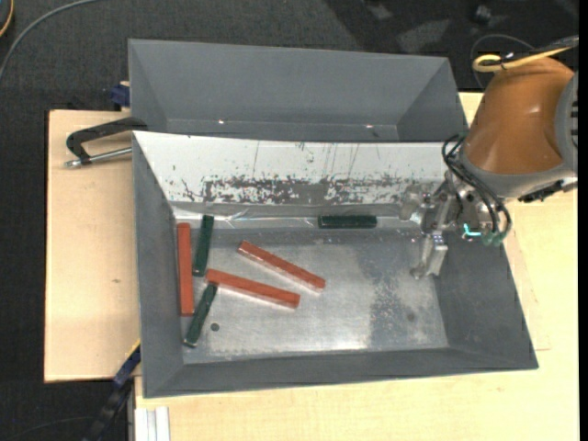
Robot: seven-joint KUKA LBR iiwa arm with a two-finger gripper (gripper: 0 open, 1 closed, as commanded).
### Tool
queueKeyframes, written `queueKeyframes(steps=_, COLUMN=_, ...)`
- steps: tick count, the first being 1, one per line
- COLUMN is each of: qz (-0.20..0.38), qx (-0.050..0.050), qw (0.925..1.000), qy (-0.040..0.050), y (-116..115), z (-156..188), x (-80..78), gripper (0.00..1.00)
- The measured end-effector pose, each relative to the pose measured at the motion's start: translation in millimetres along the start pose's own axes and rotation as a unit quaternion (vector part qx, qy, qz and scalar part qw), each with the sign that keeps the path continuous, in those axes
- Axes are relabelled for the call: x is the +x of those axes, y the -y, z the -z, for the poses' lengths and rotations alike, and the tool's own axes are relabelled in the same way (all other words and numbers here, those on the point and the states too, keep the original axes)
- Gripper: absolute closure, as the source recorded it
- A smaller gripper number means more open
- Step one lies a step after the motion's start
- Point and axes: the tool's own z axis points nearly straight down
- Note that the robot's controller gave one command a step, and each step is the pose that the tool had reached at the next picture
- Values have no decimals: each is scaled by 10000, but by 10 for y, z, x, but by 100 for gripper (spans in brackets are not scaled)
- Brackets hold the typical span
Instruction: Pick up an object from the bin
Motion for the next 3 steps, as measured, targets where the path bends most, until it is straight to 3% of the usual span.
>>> queueKeyframes(steps=1, qz=-117, qx=-14, qw=9999, qy=46, y=-685, z=-408, x=-336, gripper=0)
queueKeyframes(steps=2, qz=73, qx=0, qw=10000, qy=40, y=-791, z=-949, x=-328, gripper=0)
queueKeyframes(steps=3, qz=-495, qx=-13, qw=9987, qy=75, y=-1196, z=-323, x=-130, gripper=0)
